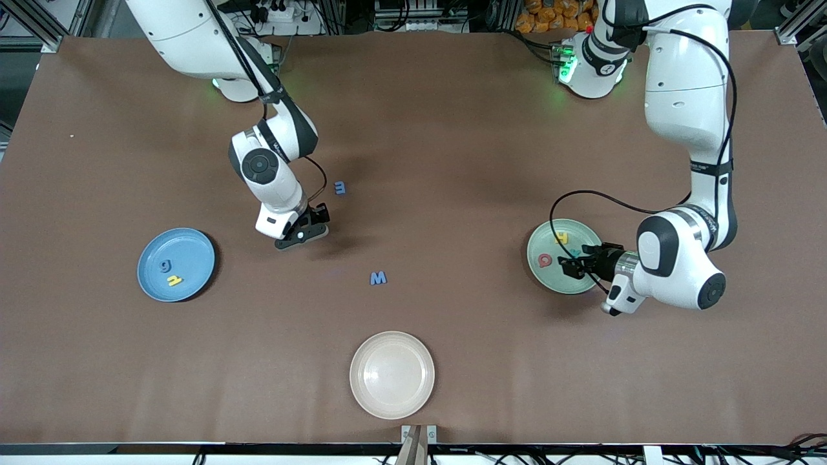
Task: Sort upper and lower case letters into plates
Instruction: 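Release the R on the green plate while the right gripper carries the m, then lower the left gripper onto the blue W while the right drops the m, then close the left gripper on the blue W while the right gripper withdraws, then carry the W to the green plate while the right gripper reaches the E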
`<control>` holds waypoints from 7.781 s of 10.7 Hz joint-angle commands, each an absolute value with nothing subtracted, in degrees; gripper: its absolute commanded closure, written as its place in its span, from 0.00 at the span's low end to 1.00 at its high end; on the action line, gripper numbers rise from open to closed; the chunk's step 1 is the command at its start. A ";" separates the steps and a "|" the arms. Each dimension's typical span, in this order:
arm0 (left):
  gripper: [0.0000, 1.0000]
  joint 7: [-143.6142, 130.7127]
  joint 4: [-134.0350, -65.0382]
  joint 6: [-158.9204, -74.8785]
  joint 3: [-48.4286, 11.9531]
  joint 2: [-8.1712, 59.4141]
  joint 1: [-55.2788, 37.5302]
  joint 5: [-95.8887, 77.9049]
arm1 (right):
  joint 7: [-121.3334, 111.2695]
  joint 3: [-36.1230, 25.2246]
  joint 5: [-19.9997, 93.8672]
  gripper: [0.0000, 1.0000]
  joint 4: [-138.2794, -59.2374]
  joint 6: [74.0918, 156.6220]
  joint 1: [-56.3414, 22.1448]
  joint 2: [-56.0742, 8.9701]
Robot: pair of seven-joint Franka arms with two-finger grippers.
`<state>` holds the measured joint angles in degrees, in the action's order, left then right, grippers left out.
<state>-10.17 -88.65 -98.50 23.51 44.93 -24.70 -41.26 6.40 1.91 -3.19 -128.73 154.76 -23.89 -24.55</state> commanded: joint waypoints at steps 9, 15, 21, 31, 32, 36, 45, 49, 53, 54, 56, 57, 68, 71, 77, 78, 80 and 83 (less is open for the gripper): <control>0.00 -34.70 -93.60 -102.19 17.22 37.01 -35.04 -57.92 | 6.77 0.45 -3.08 1.00 -129.55 148.97 -16.54 -15.30; 0.00 -48.74 -82.47 -121.09 17.49 37.60 -52.10 -31.48 | 5.54 -6.50 -4.04 1.00 -122.43 139.14 -6.69 -16.61; 0.00 -47.93 -71.13 -132.17 17.23 48.15 -58.36 -7.95 | 4.04 -13.53 -3.96 0.00 -120.95 135.65 -5.10 -16.96; 0.00 -17.15 -66.80 -166.27 17.93 66.08 -58.97 -0.79 | 22.28 -9.94 -2.90 0.00 -117.86 128.50 -7.82 -16.00; 0.00 -16.88 -66.71 -167.94 17.67 66.88 -59.32 -0.79 | 25.98 -9.06 -2.90 0.00 -117.86 128.50 -7.91 -15.65; 0.00 -17.84 -67.15 -168.13 17.23 67.85 -59.33 -0.97 | 36.98 -7.91 -2.90 0.00 -118.30 128.41 -8.70 -15.38; 0.32 -24.60 -67.15 -168.13 15.56 68.29 -59.06 -1.23 | 39.29 -7.91 -2.90 0.00 -118.04 127.88 -8.61 -15.73; 0.40 -27.42 -67.76 -168.05 15.12 67.85 -58.97 -1.32 | 38.76 -7.91 -2.99 0.00 -118.30 127.18 -8.70 -15.82; 0.46 -27.60 -67.85 -167.87 14.68 67.76 -58.71 -2.71 | 38.58 -7.91 -2.99 0.00 -118.21 126.83 -8.79 -15.73; 0.48 -27.60 -67.85 -167.78 14.68 67.68 -58.71 -3.07 | 38.58 -7.91 -2.99 0.00 -118.21 126.83 -8.79 -15.73; 0.55 -27.60 -67.85 -167.70 14.68 67.68 -58.71 -3.08 | 38.58 -7.91 -2.99 0.00 -118.21 126.83 -8.79 -15.73; 0.57 -27.60 -67.85 -167.61 14.68 67.68 -58.71 -3.08 | 38.58 -7.91 -2.99 0.00 -118.21 126.83 -8.79 -15.82; 0.65 -27.51 -67.76 -158.66 13.54 64.43 -58.71 -8.26 | 38.41 -7.73 -3.08 0.00 -117.34 126.83 -9.67 -15.12; 0.64 -27.42 -67.85 -154.70 13.36 62.23 -58.54 -9.49 | 38.32 -7.73 -3.43 0.00 -116.02 126.83 -9.58 -15.12; 0.63 -25.07 -69.51 -148.20 13.01 58.11 -57.66 -9.49 | 35.34 -7.91 -3.25 0.00 -110.04 124.36 -7.73 -15.73; 0.63 -21.31 -72.74 -147.05 13.01 55.40 -56.96 -9.49 | 33.68 -7.82 -2.99 0.00 -110.04 124.45 -8.00 -15.82; 0.63 -14.09 -79.68 -144.50 12.92 49.34 -55.73 -9.58 | 27.37 -7.73 -2.90 0.00 -110.13 124.37 -8.09 -15.82; 0.62 -1.19 -92.41 -141.86 12.92 38.54 -52.57 -9.58 | 19.19 -7.47 -1.94 0.00 -110.39 124.45 -10.88 -16.00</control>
